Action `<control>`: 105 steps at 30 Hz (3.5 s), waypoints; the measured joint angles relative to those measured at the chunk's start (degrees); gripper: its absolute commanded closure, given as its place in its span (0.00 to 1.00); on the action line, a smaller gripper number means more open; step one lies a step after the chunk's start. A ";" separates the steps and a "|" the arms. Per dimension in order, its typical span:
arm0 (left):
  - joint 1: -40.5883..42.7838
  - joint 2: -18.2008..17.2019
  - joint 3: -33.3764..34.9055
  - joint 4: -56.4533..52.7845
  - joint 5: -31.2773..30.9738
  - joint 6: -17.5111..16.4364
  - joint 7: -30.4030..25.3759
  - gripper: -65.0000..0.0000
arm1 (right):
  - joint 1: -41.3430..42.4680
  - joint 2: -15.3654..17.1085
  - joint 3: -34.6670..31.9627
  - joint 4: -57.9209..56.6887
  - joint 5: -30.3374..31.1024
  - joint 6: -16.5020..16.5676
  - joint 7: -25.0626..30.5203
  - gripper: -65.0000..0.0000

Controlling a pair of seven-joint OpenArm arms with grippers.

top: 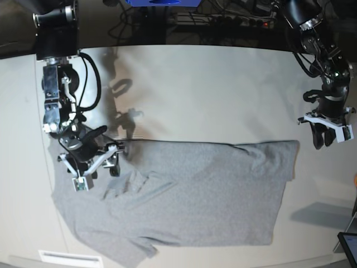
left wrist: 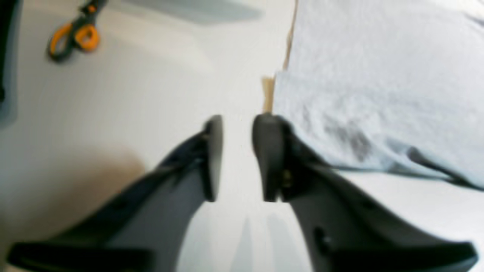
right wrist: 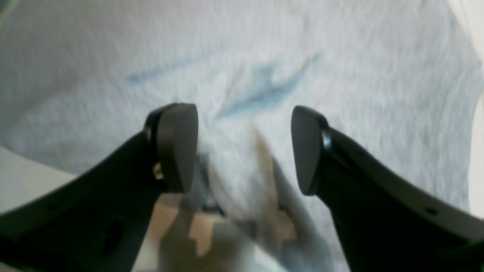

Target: Fold the T-shirt properly

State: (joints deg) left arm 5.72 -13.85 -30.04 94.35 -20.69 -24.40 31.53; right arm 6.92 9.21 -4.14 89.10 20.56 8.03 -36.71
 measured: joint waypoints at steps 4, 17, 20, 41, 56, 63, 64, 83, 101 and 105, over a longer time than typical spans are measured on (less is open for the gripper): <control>-2.99 -1.97 9.99 -2.34 9.57 0.11 -0.09 0.63 | -2.95 2.12 0.13 2.84 0.04 0.00 0.46 0.45; -10.12 -1.42 20.06 -20.02 13.46 -0.46 -9.09 0.63 | -10.62 1.68 4.87 6.49 -6.64 0.00 0.17 0.45; -9.77 -1.90 19.91 -22.47 13.62 -0.07 -10.38 0.63 | -10.86 0.39 7.23 6.49 -6.54 0.26 0.33 0.45; -8.31 -7.02 19.93 -26.75 13.18 -0.26 -15.91 0.63 | -12.24 -3.23 15.47 14.08 -6.38 0.44 -14.27 0.44; -8.24 -6.88 19.65 -26.75 12.96 -0.28 -15.76 0.63 | -12.59 -3.43 15.54 9.99 -6.43 0.44 -13.51 0.44; -8.24 -6.86 19.65 -26.75 12.96 -0.28 -15.76 0.63 | -12.68 -3.56 15.54 9.99 -6.43 0.44 -12.55 0.45; -8.24 -6.84 19.65 -26.75 12.96 -0.28 -15.76 0.63 | -12.68 -3.61 15.54 9.99 -6.40 0.44 -12.52 0.45; -8.24 -6.82 19.56 -26.75 12.96 -0.28 -15.89 0.63 | -12.68 -4.98 15.47 9.84 -6.40 0.44 -12.70 0.45; -8.24 -6.82 19.56 -26.75 12.96 -0.28 -15.87 0.63 | -12.48 -5.01 15.50 5.46 -6.40 0.44 -12.07 0.97; -8.24 -6.80 19.56 -26.75 12.96 -0.28 -15.87 0.63 | -12.33 -5.01 15.50 5.55 -6.40 0.44 -12.07 0.98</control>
State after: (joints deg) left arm -2.52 -20.64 -10.48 67.59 -7.73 -24.69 15.66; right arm -5.41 4.21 11.35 94.65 14.15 8.47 -48.77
